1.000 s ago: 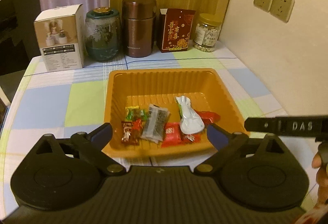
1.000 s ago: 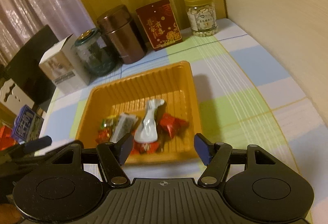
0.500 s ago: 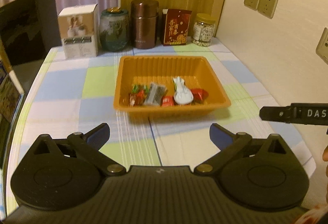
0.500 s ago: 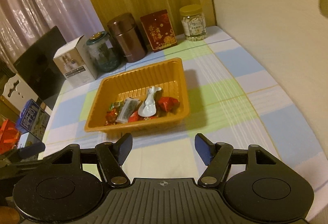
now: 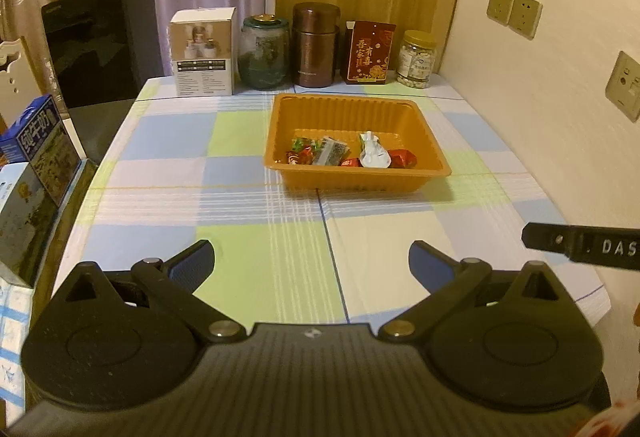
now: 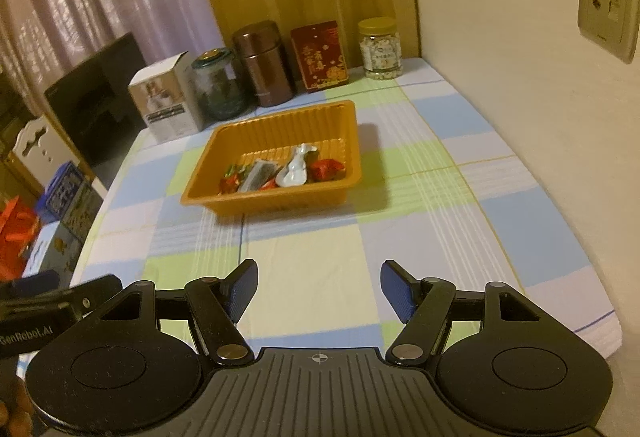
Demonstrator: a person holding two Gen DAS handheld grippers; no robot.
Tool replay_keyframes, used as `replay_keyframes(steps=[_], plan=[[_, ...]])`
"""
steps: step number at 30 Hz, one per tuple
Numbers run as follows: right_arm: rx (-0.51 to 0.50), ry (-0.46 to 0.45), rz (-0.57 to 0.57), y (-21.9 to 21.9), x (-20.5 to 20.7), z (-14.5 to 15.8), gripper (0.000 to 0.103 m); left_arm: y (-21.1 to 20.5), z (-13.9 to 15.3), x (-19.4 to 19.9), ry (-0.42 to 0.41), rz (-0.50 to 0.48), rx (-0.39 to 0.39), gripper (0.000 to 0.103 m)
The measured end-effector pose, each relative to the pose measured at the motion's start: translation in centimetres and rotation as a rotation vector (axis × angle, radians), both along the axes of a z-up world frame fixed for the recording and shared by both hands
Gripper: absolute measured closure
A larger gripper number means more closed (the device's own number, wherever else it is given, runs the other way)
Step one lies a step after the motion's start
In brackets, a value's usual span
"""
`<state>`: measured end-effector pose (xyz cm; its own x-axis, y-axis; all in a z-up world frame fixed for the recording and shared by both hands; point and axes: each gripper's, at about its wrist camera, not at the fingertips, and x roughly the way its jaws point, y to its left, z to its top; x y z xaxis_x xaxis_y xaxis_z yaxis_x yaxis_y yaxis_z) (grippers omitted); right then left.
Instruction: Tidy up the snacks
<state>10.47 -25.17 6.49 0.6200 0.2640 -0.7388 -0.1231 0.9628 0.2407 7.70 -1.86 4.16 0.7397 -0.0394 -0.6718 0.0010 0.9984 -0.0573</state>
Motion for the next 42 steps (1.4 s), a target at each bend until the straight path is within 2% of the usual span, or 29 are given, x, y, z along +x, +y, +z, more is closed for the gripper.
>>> replay_keyframes(steps=[8, 13, 18, 29, 42], plan=[[-0.01, 0.009, 0.027, 0.9, -3.7, 0.2, 0.035, 1.1, 1.1, -4.0, -0.006, 0.042, 0.006, 0.0], [-0.004, 0.002, 0.037, 0.9, -5.7, 0.7, 0.035, 1.5, 0.9, -5.8, 0.019, 0.054, -0.024, 0.0], [-0.019, -0.02, 0.051, 1.0, -7.2, 1.3, 0.035, 1.3, 0.9, -7.2, 0.024, 0.059, -0.011, 0.0], [-0.027, -0.041, 0.049, 0.9, -9.0, 2.0, 0.035, 0.4, 1.1, -8.5, 0.022, 0.045, -0.011, 0.0], [-0.038, -0.043, 0.055, 1.0, -9.2, 1.9, 0.035, 0.2, 1.0, -8.6, 0.021, 0.043, -0.009, 0.0]])
